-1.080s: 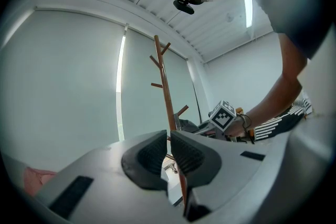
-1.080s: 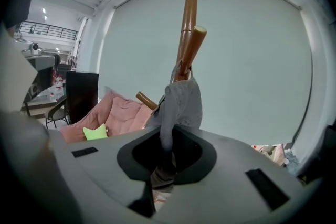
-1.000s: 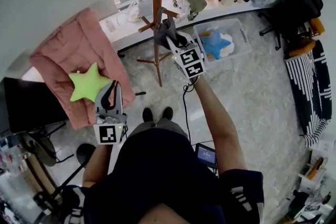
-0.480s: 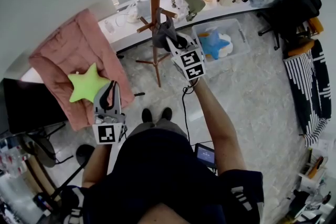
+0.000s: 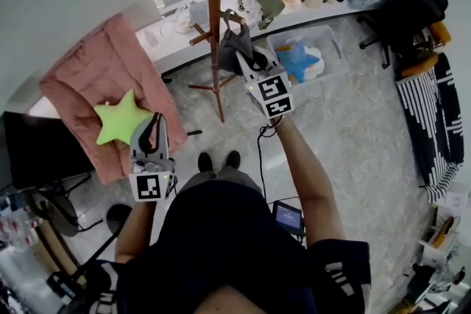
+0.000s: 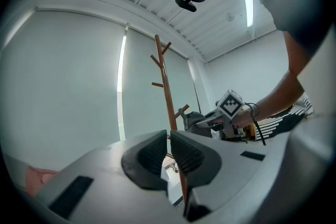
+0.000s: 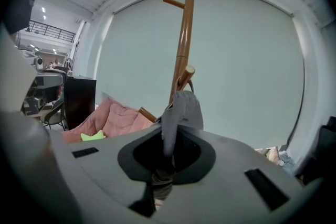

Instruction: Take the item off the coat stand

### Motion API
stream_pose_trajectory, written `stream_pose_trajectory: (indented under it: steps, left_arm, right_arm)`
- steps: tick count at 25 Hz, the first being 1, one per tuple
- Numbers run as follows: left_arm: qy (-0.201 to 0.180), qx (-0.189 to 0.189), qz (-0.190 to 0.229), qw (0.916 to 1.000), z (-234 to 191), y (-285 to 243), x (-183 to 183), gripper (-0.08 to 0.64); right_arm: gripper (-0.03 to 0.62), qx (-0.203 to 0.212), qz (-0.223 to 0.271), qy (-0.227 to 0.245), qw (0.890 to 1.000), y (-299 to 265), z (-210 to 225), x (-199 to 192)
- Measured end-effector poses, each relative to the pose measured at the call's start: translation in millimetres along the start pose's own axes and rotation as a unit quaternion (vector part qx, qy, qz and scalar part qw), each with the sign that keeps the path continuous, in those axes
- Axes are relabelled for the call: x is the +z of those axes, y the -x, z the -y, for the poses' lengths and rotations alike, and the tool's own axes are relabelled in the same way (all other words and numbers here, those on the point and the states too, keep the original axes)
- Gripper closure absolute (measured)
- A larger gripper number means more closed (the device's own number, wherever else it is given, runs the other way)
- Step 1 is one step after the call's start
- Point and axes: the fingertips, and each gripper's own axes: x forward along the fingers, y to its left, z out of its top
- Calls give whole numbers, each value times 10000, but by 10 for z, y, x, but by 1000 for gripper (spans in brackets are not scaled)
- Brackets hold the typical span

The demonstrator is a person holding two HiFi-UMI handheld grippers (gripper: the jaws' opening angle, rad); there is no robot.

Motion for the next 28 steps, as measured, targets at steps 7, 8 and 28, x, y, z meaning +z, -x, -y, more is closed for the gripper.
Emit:
stream_pose_trajectory:
  steps: [7, 8, 28]
  left_arm:
    - [7, -35, 7, 10000, 33, 19, -19, 518]
    - [1, -49, 7, 10000, 45, 12, -18, 518]
    - [-99, -321, 214, 9992, 206, -7, 117, 518]
  right_arm:
    - [561, -125, 172, 131, 9997, 248, 6, 202]
    - [561, -138, 172, 115, 9997, 277, 22, 209]
    - [561, -694, 386, -162, 9967, 1255, 59, 375]
